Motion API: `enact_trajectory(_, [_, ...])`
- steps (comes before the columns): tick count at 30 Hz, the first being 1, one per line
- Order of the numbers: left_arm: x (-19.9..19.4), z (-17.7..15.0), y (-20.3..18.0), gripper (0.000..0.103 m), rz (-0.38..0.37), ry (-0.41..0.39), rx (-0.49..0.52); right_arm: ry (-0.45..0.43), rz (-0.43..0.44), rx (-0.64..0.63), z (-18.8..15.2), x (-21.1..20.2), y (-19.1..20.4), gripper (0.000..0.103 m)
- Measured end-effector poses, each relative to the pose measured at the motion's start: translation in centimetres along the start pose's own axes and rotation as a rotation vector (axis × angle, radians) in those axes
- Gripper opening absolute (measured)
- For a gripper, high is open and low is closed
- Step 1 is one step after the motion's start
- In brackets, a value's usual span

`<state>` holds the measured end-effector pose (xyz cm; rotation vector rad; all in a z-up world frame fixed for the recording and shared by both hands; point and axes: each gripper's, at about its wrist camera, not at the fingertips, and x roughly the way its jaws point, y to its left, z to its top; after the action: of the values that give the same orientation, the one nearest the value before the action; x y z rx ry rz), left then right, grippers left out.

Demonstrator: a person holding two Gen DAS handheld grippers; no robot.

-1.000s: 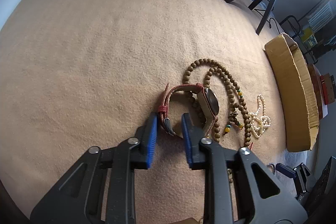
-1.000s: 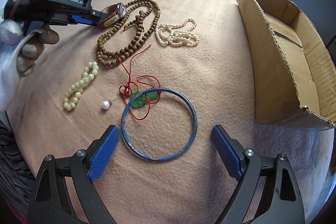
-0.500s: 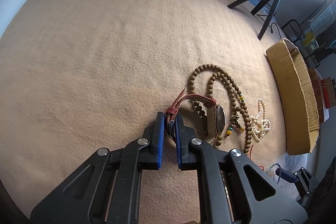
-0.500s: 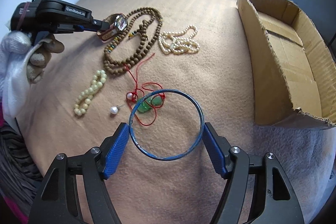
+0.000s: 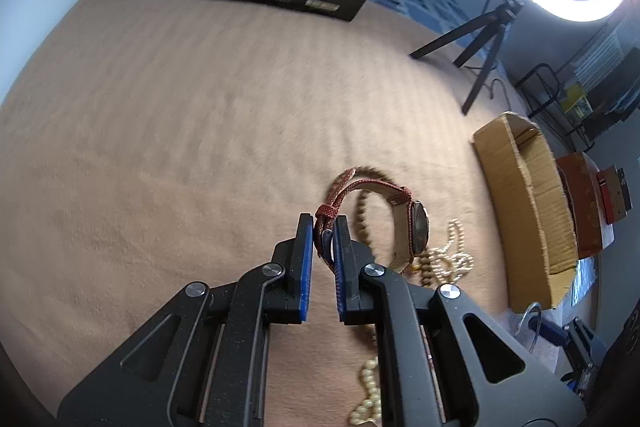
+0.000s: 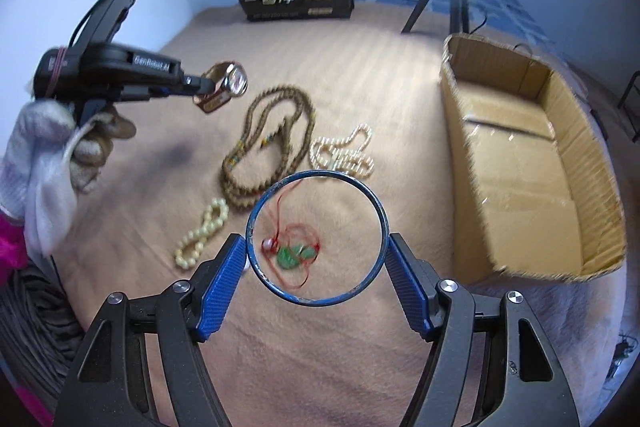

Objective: Organize jewelry
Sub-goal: 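Carry the watch with the left tool while the right tool carries the bangle to the box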

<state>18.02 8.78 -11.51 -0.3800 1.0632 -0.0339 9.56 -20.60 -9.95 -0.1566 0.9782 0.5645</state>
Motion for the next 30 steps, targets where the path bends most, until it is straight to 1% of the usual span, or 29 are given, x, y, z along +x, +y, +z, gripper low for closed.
enact_trajectory(3, [-0.5, 0.3, -1.4, 0.008, -0.023, -0.019, 0.025, -0.035, -0.021, 0.012, 0.9, -1.1, -0.8, 0.071])
enact_trajectory(6, [-1.0, 0.3, -3.1, 0.008, -0.044, -0.036, 0.057, -0.063, -0.061, 0.030, 1.6, -2.1, -2.1, 0.071])
enact_trajectory(13, [-0.7, 0.8, -8.1, 0.008, -0.112, -0.040, 0.111, -0.112, -0.138, 0.126, 2.7, -4.0, -6.6, 0.071])
enact_trajectory(20, [1.2, 1.3, -13.4, 0.008, -0.146, -0.036, 0.177, -0.113, -0.200, 0.198, 3.0, -4.6, -10.6, 0.071])
enact_trajectory(23, [2.5, 1.6, -15.5, 0.008, -0.160, -0.025, 0.196, -0.104, -0.221, 0.210, 3.0, -4.4, -11.6, 0.071])
enact_trajectory(30, [4.7, 2.1, -20.2, 0.008, -0.163, -0.014, 0.264, -0.079, -0.247, 0.231, 3.1, -3.9, -13.7, 0.071])
